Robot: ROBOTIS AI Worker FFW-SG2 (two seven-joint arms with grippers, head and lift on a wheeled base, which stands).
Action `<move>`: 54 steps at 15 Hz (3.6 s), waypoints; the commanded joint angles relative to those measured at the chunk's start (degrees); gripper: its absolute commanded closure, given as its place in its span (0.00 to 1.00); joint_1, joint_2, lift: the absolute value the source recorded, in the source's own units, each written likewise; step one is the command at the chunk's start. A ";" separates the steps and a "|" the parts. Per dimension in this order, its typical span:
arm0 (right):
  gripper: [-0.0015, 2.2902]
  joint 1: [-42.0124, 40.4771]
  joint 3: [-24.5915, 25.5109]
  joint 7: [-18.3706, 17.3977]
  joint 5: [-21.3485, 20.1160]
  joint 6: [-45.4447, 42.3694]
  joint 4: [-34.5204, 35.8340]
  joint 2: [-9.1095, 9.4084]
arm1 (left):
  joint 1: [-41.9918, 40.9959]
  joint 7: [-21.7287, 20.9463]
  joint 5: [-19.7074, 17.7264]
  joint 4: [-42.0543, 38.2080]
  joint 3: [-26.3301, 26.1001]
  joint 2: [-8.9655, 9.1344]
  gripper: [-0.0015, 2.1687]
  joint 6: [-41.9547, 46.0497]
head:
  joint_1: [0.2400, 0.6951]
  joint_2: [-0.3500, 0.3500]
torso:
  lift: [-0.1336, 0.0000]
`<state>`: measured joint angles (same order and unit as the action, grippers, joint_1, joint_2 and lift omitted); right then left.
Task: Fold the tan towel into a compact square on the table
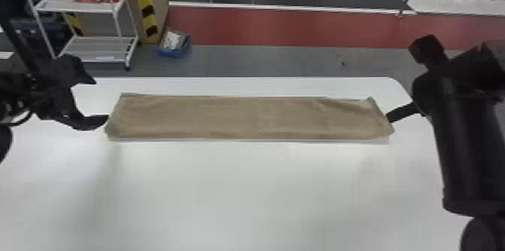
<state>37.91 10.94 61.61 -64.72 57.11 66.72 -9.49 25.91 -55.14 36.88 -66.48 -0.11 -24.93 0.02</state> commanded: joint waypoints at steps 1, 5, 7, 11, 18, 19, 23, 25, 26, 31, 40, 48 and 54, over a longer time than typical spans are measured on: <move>0.02 0.23 -0.04 0.00 0.20 0.16 -0.01 -0.01 | -0.68 -0.41 -0.05 -0.93 0.73 -0.03 0.04 -0.16 | 1.00 0.38 | 0.08; 0.02 -0.03 0.04 -0.08 0.38 -0.02 0.08 -0.18 | -0.68 -0.50 -0.05 -1.19 0.90 -0.03 0.04 -0.34 | 1.00 0.39 | 0.08; 0.02 0.05 0.13 -0.26 0.73 -0.02 0.08 -0.36 | -0.68 -0.50 -0.05 -1.19 0.90 0.06 0.04 -0.34 | 1.00 0.39 | 0.08; 0.02 0.23 0.13 -0.26 1.08 -0.19 0.08 -0.36 | -1.03 -0.50 -0.05 -1.28 1.26 0.15 0.04 -0.34 | 1.00 0.38 | 0.08; 0.02 -1.79 3.03 -2.63 3.98 0.34 4.03 -0.62 | -5.52 -1.38 -9.81 -11.04 5.91 2.26 0.04 -12.99 | 1.00 0.39 | 0.08; 0.02 -3.55 5.14 -5.18 7.32 0.16 7.02 -0.88 | -6.57 -0.50 -11.39 -13.23 5.83 2.96 0.04 -17.03 | 0.99 0.37 | 0.08; 0.02 -7.59 14.72 -11.16 19.80 2.27 12.21 -1.85 | -9.56 5.65 -19.83 -18.24 6.09 6.92 0.04 -27.23 | 1.00 0.31 | 0.08; 0.02 -9.79 15.51 -11.51 20.60 2.97 14.05 -2.38 | -8.85 10.75 -23.87 -18.24 6.62 9.46 0.04 -31.98 | 1.00 0.27 | 0.08; 0.02 -10.93 15.51 -11.42 21.03 3.15 15.28 -2.47 | -8.06 12.60 -26.07 -18.15 6.97 10.52 0.04 -34.79 | 1.00 0.24 | 0.08; 0.02 -13.74 15.60 -11.42 21.56 3.67 17.13 -2.82 | -3.58 22.53 -27.47 -15.34 5.74 12.98 0.08 -45.16 | 1.00 0.21 | 0.08; 0.02 -16.29 15.25 -11.42 23.32 4.03 21.35 -3.08 | 1.16 27.10 -24.92 -6.20 3.45 12.63 0.12 -50.96 | 1.00 0.25 | 0.08; 0.02 -16.38 15.16 -11.42 23.67 4.55 21.70 -3.78 | 1.60 20.51 -24.84 -5.50 3.63 12.36 0.56 -54.83 | 1.00 0.22 | 0.08; 0.02 -16.47 15.25 -11.25 24.64 5.43 21.96 -4.31 | -2.61 8.47 -26.59 -11.83 6.09 9.99 0.88 -54.30 | 1.00 0.20 | 0.08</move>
<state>21.56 26.15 50.32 -40.33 62.29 88.53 -13.74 25.19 -44.68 11.11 -75.48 4.75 -13.97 -54.90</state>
